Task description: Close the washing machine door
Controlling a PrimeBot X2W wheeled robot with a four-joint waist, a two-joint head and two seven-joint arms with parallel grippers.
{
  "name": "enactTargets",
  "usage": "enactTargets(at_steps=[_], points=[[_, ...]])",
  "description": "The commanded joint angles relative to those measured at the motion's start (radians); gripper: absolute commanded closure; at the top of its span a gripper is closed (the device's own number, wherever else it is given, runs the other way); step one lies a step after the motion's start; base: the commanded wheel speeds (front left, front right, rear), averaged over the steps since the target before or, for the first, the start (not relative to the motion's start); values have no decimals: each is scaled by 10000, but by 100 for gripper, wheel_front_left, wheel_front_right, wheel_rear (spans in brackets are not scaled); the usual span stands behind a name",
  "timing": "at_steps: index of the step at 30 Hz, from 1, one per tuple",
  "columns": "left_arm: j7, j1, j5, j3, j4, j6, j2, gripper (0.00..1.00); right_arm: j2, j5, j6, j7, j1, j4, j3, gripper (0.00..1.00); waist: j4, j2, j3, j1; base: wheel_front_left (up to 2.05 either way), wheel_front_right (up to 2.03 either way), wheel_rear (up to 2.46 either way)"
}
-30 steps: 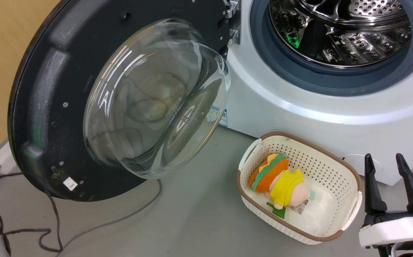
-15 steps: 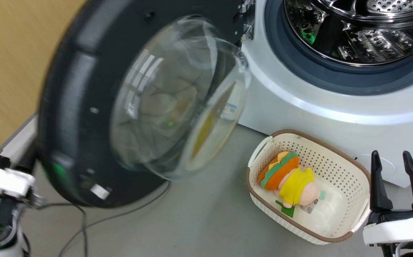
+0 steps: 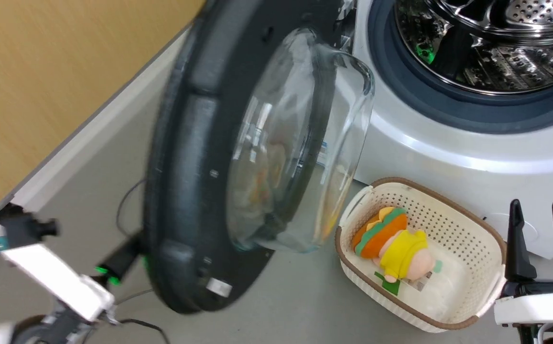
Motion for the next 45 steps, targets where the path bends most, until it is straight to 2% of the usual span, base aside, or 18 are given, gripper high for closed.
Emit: enactTargets(at_steps=[1,7,13,24,34,39,41,45], points=[[32,141,-18,-345,-222,-113,-40,100,36,44,8,-45,-195,31,-6,0,-98,0,-10,0,0,0,0],[46,69,86,-1776,-703,-113,-16,100,36,72,8,-45,-256,71,17,0,-595,0,-9,0,0,0,0],[-379,-335,164,-3118,-747,-113,-182,100,36,105,8,-45,-333,170,-69,0,-1378,0,-16,0,0,0,0],[-2218,-1514,585,-5464,70,-113,-578,100,36,449,8,-45,-492,331,-265,0,-3017,0,91,0,0,0,0],[-4138,-2588,547,-7293,1658,-113,-994,100,36,606,8,-45,-592,437,-83,0,-3905,0,150,0,0,0,0],[-4913,-2808,411,-7959,1993,-113,-714,100,36,675,8,-45,-536,488,-94,0,-4073,0,100,0,0,0,0],[-5558,-2917,501,-7988,1973,-113,-506,100,36,734,8,-45,-522,490,-117,0,-4092,0,57,0,0,0,0],[-6918,-3151,1002,-8087,2016,-113,207,100,36,884,8,-45,-561,402,-264,0,-4084,0,-103,0,0,0,0]])
